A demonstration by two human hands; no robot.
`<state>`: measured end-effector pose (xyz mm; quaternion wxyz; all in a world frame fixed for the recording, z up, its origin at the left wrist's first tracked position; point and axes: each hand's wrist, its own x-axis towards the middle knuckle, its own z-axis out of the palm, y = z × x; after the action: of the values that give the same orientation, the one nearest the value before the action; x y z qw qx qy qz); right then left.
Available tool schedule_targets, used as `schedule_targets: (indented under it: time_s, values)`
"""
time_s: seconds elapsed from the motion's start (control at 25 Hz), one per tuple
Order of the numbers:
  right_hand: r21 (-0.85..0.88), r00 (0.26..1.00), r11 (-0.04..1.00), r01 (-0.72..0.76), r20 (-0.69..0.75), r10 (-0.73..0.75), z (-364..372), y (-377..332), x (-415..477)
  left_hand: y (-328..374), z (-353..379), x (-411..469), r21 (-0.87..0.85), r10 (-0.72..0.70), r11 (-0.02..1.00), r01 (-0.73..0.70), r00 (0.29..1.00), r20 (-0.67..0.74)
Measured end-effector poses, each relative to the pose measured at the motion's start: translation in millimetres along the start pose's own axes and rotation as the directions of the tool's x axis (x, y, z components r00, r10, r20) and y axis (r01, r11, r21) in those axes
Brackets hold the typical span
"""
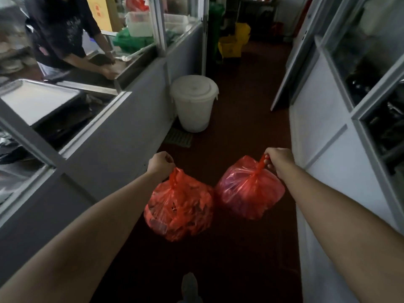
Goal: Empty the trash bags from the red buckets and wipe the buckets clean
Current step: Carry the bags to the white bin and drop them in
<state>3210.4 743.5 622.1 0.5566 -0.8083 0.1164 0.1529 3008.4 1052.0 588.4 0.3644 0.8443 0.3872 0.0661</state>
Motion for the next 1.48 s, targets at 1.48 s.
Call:
schedule_targets:
  time_s: [1.48]
  values:
    - [-0.340, 0.977, 0.939, -0.052, 0.178, 0.119, 268, -369, 850, 294, 214, 807, -0.009, -0.446, 0.892, 0.452, 0.884, 0.144]
